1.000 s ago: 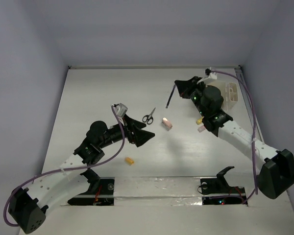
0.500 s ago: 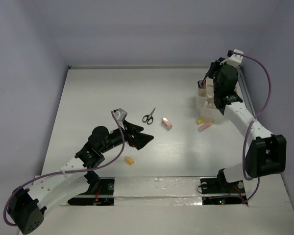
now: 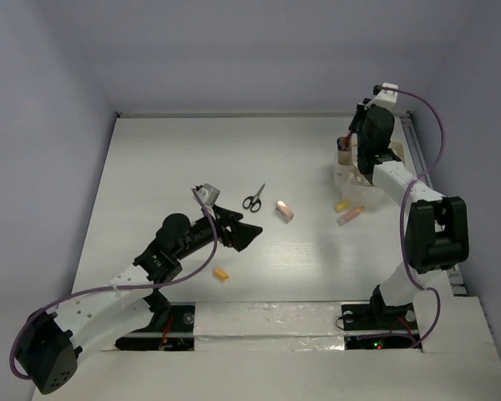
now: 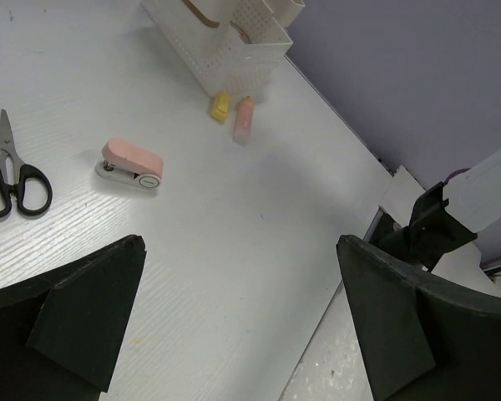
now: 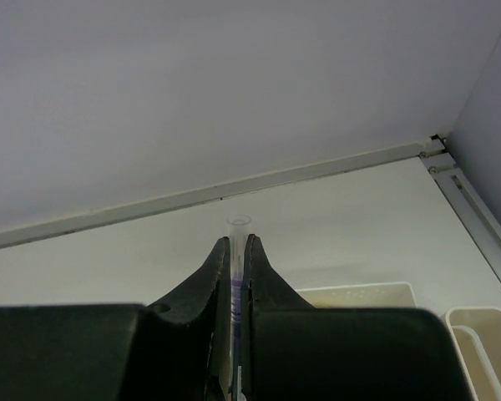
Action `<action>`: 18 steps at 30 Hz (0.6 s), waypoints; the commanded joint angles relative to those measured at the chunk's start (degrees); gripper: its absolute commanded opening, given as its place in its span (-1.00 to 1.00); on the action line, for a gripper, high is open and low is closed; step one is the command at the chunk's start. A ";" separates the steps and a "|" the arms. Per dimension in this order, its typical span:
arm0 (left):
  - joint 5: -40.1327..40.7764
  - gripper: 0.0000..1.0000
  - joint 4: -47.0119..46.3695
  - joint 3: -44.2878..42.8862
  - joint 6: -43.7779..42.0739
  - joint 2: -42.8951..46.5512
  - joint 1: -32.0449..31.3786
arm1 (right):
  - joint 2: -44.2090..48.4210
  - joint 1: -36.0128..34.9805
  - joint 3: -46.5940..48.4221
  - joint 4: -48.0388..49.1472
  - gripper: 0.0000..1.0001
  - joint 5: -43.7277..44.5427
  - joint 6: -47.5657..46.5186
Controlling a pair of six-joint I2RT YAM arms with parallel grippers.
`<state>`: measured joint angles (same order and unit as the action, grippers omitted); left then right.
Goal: Sort the stationery into containers
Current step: Place the pen in the storage box.
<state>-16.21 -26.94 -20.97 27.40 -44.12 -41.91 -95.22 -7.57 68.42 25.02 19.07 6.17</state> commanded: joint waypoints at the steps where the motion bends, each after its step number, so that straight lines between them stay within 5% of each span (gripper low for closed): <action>1: 0.30 0.98 -4.35 0.05 -1.38 0.00 -0.10 | -0.14 0.01 0.40 9.25 -1.00 -1.23 -2.31; 18: 0.39 0.98 -3.91 -0.39 -1.47 -0.09 -0.10 | -0.93 0.01 -6.97 15.32 -1.00 -3.16 -3.01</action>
<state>-15.99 -27.64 -20.97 26.81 -44.25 -41.91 -96.03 -7.57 64.29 34.83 16.62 3.86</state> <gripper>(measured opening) 0.990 0.075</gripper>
